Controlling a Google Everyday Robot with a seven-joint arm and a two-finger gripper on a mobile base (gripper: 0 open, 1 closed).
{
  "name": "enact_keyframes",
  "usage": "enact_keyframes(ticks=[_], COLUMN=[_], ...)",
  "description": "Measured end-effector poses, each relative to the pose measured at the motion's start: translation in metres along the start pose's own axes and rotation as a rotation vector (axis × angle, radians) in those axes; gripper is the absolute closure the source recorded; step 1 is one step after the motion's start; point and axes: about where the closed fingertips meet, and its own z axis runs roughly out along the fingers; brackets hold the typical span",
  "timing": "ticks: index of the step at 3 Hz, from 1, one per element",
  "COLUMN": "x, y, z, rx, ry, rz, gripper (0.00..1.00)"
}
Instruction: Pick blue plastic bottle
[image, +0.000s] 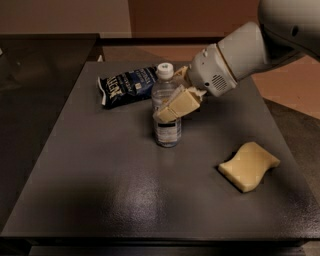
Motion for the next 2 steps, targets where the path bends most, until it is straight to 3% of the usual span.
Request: enact_keyframes(ticks=[1, 2], x=[-0.011, -0.031], y=[-0.003, -0.007], z=[-0.005, -0.021], rx=[-0.001, 0.013], ry=[-0.034, -0.072], rz=[-0.013, -0.043], gripper=[0.87, 1.00])
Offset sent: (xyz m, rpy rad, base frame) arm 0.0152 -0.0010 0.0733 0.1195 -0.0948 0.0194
